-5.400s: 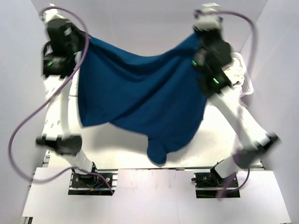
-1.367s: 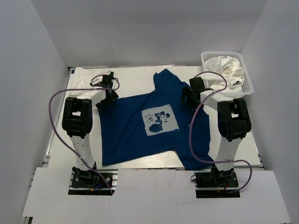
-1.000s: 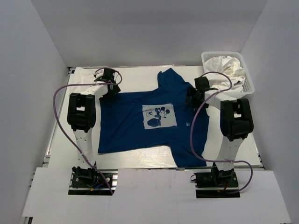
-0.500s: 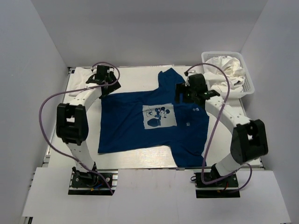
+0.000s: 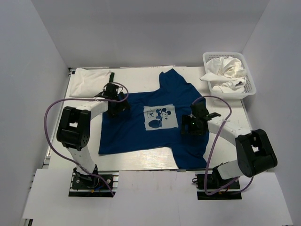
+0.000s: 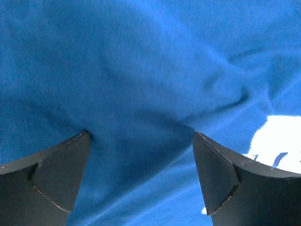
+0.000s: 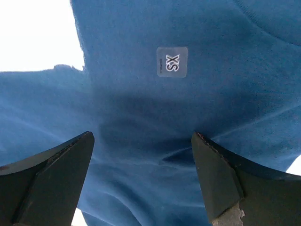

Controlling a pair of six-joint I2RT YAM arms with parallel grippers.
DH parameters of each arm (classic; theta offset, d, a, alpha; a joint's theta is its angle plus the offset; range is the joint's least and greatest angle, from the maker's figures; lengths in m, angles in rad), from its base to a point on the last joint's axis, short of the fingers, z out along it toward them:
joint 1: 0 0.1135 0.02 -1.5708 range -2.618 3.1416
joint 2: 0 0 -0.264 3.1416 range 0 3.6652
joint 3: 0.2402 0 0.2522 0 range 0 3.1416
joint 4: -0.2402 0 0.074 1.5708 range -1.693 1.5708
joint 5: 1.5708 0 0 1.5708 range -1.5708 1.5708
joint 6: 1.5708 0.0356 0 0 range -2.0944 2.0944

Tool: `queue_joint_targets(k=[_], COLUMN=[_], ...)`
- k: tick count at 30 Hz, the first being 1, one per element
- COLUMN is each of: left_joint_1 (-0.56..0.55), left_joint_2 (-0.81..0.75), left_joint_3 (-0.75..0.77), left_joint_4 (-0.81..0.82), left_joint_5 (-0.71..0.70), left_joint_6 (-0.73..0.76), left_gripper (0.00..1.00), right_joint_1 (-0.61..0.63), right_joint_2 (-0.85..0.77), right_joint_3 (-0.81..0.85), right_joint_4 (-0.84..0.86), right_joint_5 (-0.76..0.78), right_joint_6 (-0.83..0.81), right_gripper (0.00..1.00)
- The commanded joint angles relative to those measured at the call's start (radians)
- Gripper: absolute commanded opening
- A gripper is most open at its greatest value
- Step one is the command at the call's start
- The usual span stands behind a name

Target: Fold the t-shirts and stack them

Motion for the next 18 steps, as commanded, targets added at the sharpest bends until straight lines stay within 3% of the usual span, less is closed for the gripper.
queue_joint_targets(k=[1, 6, 13, 18], left_joint_1=[0.004, 0.004, 0.003, -0.025], left_joint_2=[0.067, 0.112, 0.150, 0.059], left_joint_3=[0.039, 0.076, 0.213, 0.200], left_joint_4=[-0.029, -0.048, -0.250, -0.183], left_joint_5=[-0.044, -0.114, -0.228, -0.044], left_joint_6=[-0.019, -0.019, 0.006, 0.101], left_gripper=[1.00, 1.00, 1.00, 1.00], right_joint_1=[-0.021, -0.051, -0.075, -0.064], right_joint_2=[-0.022, -0.024, -0.116, -0.218], right_joint_3=[-0.070, -0.148, -0.099, 0.006], right_joint_4=[-0.099, -0.192, -0.375, -0.340], right_joint_5=[0.019, 0.035, 0.027, -0.005], right_joint_6=[0.069, 0.107, 0.183, 0.129], right_gripper=[0.90, 0.90, 0.90, 0.90])
